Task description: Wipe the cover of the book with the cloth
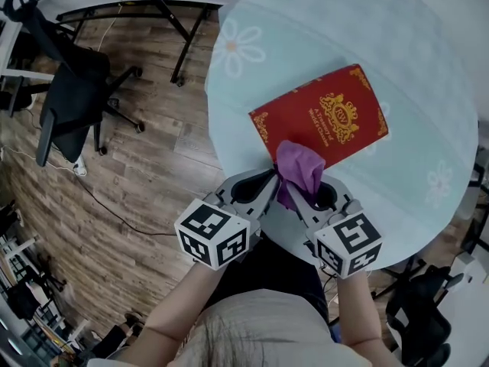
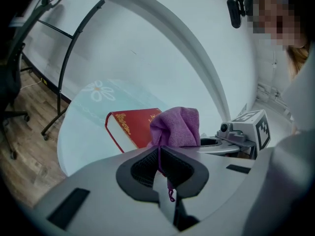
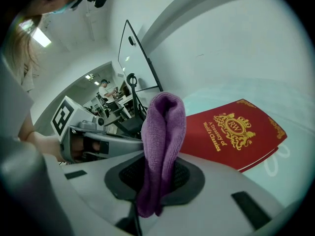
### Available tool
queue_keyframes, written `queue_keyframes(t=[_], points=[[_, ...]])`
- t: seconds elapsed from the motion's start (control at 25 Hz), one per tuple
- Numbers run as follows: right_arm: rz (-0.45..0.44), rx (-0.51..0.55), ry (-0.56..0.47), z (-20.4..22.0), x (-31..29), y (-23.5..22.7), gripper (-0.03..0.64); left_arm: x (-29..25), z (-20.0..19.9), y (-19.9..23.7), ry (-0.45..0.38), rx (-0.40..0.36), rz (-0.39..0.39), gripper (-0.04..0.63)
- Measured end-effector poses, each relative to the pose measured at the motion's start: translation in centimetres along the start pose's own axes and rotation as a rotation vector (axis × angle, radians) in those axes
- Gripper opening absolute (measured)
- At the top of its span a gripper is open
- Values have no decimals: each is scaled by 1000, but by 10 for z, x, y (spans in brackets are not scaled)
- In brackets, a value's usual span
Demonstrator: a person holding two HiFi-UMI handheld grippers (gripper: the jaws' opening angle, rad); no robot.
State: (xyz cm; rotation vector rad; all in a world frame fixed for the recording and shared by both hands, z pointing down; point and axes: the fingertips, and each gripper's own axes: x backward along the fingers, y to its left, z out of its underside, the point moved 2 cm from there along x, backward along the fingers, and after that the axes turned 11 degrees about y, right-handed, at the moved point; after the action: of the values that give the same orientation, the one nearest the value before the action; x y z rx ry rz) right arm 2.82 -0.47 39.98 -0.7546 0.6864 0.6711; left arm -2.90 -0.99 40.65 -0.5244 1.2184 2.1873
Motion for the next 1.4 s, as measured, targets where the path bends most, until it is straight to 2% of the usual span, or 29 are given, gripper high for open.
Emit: queue_keyframes(t=[0.72,1.4], points=[[-45,-11,54,4,-11,-18,77,-18,-4,-1,23,21,-7,31],[-36,-72,19,0,0,-54,77,-45,-28,-10,58,-24,-8,31]])
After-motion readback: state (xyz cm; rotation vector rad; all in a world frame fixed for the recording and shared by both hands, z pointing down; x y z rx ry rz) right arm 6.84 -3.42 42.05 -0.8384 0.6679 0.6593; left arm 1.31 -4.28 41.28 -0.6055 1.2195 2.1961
